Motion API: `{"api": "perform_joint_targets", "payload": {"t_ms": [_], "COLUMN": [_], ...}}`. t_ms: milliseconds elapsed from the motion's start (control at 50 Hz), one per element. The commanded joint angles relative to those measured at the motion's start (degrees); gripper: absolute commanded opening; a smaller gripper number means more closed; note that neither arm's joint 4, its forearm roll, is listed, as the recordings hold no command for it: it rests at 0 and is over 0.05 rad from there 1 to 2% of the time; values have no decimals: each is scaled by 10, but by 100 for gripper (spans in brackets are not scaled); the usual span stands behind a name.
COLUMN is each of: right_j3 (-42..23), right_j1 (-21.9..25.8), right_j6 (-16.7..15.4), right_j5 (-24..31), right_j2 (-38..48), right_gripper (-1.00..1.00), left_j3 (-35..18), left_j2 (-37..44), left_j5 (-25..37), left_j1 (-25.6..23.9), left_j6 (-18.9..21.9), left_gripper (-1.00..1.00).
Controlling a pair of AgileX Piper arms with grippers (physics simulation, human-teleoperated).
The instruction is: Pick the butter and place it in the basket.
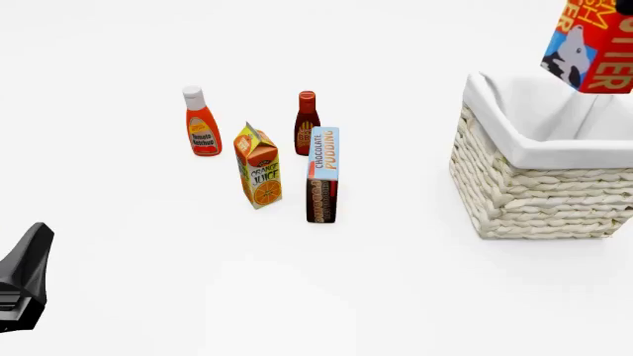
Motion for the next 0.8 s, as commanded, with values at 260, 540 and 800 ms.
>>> {"api": "perform_joint_targets", "payload": {"t_ms": [260,540,800], "right_j3": [8,8,8], "right_j1": [-17,-21,-27], "right_j6": [18,20,24], "right_j5": [-43,-55,-66], "right_j2": [19,35,52], "right_gripper": [-100,-100,-100], "left_j3": [0,0,0], "left_j2": [0,0,0], "left_j5": [0,0,0], "left_j1": [0,0,0], "left_j6": [0,0,0], "left_gripper": [100,100,100]}}
